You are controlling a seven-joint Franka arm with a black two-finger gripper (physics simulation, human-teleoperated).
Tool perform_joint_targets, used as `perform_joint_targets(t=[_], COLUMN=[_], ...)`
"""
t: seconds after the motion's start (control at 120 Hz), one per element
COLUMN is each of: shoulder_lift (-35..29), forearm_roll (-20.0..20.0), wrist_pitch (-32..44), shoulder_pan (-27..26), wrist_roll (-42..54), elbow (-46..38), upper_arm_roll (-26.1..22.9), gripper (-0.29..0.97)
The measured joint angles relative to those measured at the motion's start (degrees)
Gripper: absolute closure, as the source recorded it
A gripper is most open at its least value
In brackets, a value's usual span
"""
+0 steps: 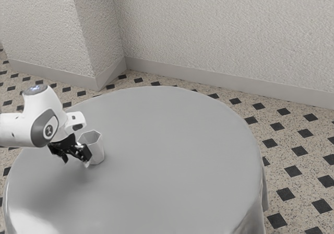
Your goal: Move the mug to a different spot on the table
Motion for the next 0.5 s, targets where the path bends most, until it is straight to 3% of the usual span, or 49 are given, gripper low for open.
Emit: perform_joint_targets(t=[0.208, 0.5], shoulder_lift=[1.0, 1.3], forearm_roll=[-0.1, -0.4], wrist_pitch=[2.8, 5.4], shoulder_pan=[-1.2, -1.1], wrist_roll=[0.0, 4.0], elbow=[-0.4, -1.0], upper_arm_roll=[0.1, 0.1], gripper=[0.07, 0.21])
